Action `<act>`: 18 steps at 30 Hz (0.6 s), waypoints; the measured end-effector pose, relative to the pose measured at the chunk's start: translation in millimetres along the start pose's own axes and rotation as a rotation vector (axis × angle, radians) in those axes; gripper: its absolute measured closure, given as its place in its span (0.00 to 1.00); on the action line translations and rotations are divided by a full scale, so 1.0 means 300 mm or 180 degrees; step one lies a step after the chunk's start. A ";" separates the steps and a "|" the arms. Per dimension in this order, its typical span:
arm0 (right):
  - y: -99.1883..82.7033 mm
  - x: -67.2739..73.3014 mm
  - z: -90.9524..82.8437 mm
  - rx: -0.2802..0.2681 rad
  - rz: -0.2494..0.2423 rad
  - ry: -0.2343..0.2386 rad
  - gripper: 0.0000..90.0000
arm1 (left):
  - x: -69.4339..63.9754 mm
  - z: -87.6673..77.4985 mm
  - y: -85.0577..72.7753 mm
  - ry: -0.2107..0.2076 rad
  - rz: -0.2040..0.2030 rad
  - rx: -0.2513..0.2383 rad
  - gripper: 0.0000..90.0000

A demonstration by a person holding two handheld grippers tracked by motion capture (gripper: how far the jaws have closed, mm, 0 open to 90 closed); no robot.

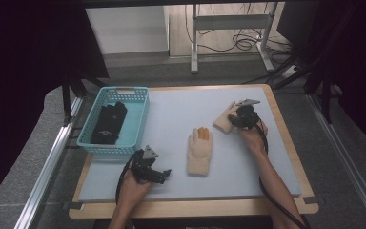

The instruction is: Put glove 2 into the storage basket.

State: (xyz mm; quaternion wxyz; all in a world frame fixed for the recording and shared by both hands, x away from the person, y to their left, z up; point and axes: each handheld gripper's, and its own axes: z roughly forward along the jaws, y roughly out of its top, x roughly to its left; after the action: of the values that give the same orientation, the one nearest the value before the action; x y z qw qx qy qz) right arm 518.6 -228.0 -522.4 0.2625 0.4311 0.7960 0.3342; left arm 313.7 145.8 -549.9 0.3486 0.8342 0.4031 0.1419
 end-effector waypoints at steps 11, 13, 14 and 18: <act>0.009 -0.036 -0.081 -0.0152 0.0134 0.0194 0.67 | 0.001 -0.001 0.001 0.0002 0.0017 0.0007 0.02; 0.015 -0.039 -0.107 -0.0184 0.0120 0.0242 0.67 | 0.001 0.000 0.001 0.0003 0.0016 0.0007 0.02; 0.018 -0.039 -0.121 -0.0211 0.0111 0.0274 0.67 | 0.001 0.000 0.001 0.0002 0.0016 0.0006 0.02; 0.029 -0.036 -0.180 -0.0276 0.0042 0.0399 0.67 | 0.001 0.000 0.001 0.0003 0.0015 0.0006 0.02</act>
State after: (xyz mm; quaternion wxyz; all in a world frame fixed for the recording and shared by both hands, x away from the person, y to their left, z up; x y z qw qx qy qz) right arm 490.1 -250.2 -479.9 0.2283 0.4028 0.7927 0.3965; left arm 313.8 146.0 -549.7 0.3473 0.8354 0.4014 0.1427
